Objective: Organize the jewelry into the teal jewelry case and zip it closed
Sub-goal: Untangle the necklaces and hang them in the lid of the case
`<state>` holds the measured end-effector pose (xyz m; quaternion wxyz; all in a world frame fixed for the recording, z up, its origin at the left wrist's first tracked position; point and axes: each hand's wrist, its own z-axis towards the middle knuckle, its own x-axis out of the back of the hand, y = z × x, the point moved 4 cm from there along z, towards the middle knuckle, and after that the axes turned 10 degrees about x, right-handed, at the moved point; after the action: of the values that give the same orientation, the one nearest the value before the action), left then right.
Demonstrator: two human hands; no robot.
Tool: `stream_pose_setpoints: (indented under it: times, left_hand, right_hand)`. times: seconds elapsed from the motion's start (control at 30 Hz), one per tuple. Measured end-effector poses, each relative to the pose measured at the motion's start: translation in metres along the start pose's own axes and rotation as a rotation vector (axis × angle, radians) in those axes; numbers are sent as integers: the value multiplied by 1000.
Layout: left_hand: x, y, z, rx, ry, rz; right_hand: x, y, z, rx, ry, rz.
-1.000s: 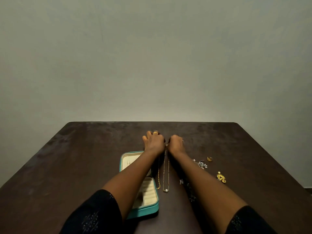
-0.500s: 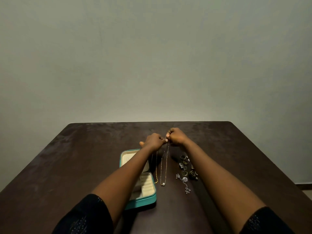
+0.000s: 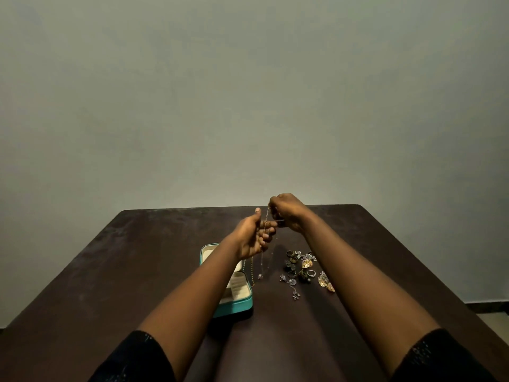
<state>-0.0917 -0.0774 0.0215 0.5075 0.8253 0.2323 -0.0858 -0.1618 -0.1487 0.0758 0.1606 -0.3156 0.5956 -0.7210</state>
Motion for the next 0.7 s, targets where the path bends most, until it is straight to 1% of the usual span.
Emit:
stream_pose_setpoints:
  times: [0.1, 0.23, 0.33, 0.43, 0.6, 0.7]
  left_hand:
    - [-8, -4, -10, 85, -63, 37]
    - [-22, -13, -26, 193, -249, 26]
    - [-27, -21, -36, 209, -275, -55]
    - [-26, -25, -41, 161, -276, -114]
    - [-6, -25, -39, 14, -171, -314]
    - [1, -26, -44, -72, -175, -337]
  right_hand:
    - [3, -12, -9, 20, 35, -4]
    - [5, -27, -21, 13, 41, -3]
    - [6, -37, -30, -4, 58, -3]
    - [8, -45, -38, -30, 79, -8]
    - [9, -53, -51, -69, 86, 11]
    - [12, -52, -60, -96, 67, 1]
